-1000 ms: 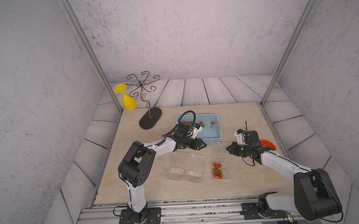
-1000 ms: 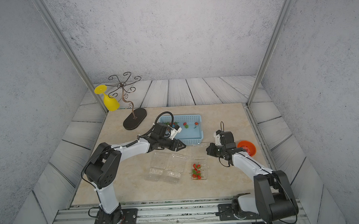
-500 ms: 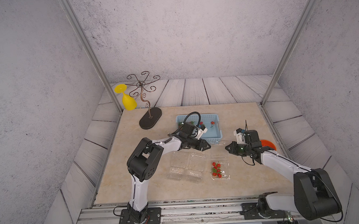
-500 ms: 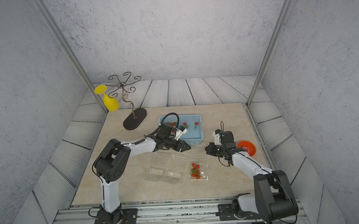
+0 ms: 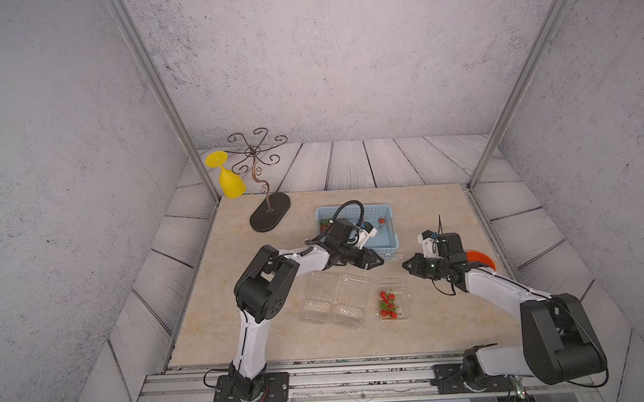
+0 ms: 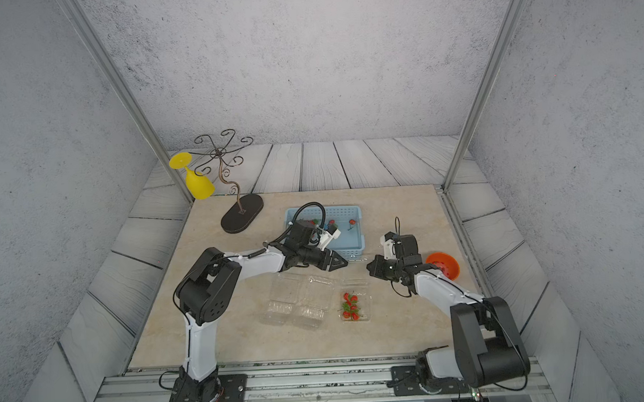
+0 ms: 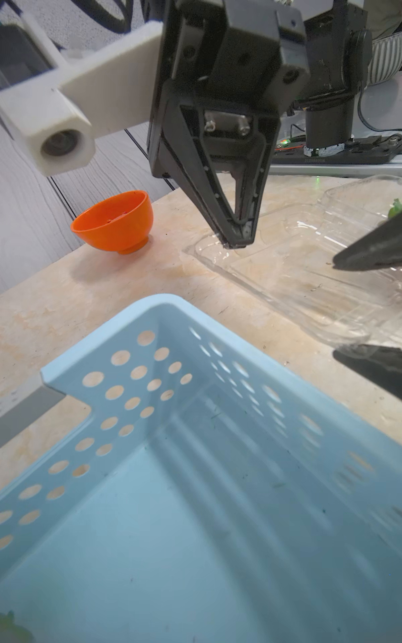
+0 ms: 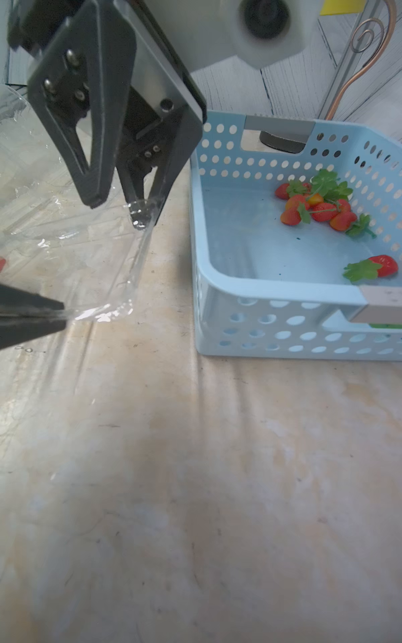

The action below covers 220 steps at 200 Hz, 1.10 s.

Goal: Pack strawberries into containers
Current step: Close the packing box at the center of the board.

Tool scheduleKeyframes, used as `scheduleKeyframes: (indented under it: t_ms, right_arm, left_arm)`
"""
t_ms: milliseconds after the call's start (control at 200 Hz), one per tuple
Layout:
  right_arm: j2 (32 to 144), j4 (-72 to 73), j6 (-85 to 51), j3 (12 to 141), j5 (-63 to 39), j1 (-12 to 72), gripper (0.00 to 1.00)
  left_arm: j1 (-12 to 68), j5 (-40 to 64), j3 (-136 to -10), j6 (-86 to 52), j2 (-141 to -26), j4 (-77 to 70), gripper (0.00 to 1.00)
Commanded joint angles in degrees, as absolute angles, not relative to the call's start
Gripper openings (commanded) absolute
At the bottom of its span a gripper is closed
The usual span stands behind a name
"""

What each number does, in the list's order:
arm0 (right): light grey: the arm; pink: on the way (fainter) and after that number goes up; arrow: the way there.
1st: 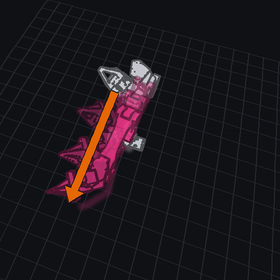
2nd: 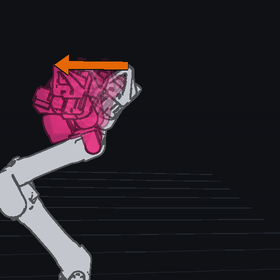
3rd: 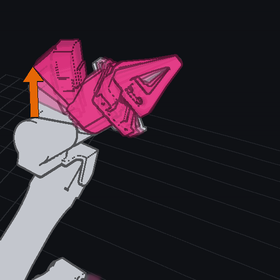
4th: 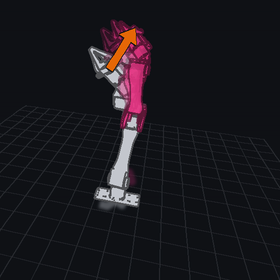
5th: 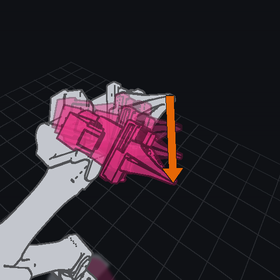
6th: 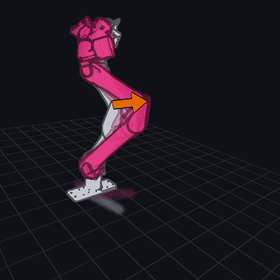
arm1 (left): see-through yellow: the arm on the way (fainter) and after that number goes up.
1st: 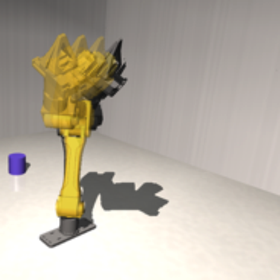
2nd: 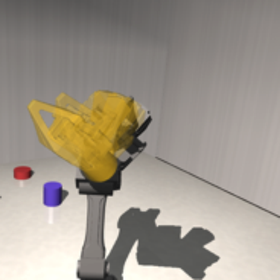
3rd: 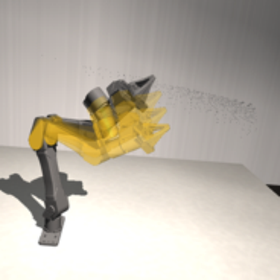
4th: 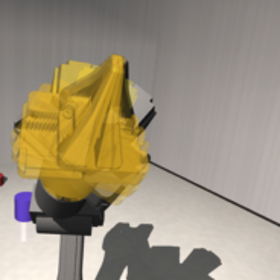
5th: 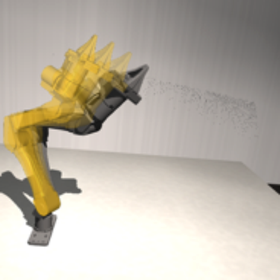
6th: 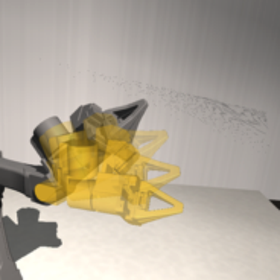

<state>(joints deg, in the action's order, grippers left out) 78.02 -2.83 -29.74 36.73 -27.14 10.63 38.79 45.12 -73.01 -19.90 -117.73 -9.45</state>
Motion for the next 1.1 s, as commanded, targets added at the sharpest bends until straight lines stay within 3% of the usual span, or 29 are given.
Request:
scheduleKeyframes:
  t_ms: [0, 210, 671, 1096]
  right_arm:
    - [79.33, -1.67, -28.70, 38.70, -27.89, 10.47, 0.06]
    - [81.09, -1.05, -28.35, 40.31, -27.34, 10.48, 0.12]
    - [80.96, -3.33, -27.78, 41.51, -26.68, 10.55, 0.46]
    - [62.54, -21.94, -32.77, 36.81, -21.19, 10.47, 0.51]
  left_arm:
    - [39.29, 47.02, -73.81, -20.98, -118.30, -12.23, 0.39]
    - [39.37, 48.07, -73.74, -21.97, -118.61, -14.13, 0.38]
    - [39.37, 49.26, -72.78, -22.94, -119.58, -16.61, 0.38]
    - [40.53, 50.36, -69.90, -23.75, -115.60, -20.09, 0.37]
